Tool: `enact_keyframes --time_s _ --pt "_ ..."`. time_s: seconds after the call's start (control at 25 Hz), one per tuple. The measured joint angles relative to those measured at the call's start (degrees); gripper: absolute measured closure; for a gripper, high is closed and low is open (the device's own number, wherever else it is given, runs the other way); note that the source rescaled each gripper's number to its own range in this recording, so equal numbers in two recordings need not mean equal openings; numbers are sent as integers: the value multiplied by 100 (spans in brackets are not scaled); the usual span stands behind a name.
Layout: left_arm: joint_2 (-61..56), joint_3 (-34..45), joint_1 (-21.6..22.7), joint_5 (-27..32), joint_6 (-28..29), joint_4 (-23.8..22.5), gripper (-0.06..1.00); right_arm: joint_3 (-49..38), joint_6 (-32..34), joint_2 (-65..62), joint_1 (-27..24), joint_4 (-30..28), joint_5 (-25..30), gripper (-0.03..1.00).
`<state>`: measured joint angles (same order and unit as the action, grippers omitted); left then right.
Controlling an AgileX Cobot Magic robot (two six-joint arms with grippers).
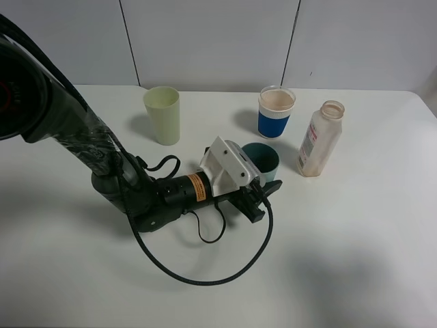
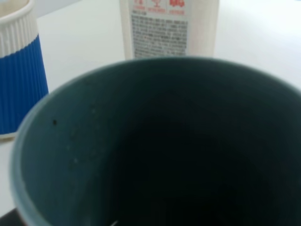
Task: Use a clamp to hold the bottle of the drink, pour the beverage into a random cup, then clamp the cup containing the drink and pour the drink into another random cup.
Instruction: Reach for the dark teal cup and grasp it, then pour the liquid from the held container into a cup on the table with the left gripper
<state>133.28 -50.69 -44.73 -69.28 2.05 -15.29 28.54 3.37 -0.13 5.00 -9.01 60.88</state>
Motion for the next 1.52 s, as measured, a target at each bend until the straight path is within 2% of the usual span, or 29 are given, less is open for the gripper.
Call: enact_keyframes --time_s 0.2,0.36,0.68,0.88,1.24,1.52 --pt "-354 487 29 51 0 166 93 0 0 0 0 0 0 -3" --pt "-802 1056 243 51 0 372 93 0 0 0 0 0 0 -3" --pt "-1547 2142 1164 51 0 492 93 0 0 0 0 0 0 -3" --pt "-1846 2552 1690 46 0 498 93 0 0 0 0 0 0 -3" --pt "-2096 2627 2570 46 -4 11 93 0 0 0 0 0 0 -3" --pt "-2306 2627 3347 51 -6 -673 93 0 0 0 0 0 0 -3"
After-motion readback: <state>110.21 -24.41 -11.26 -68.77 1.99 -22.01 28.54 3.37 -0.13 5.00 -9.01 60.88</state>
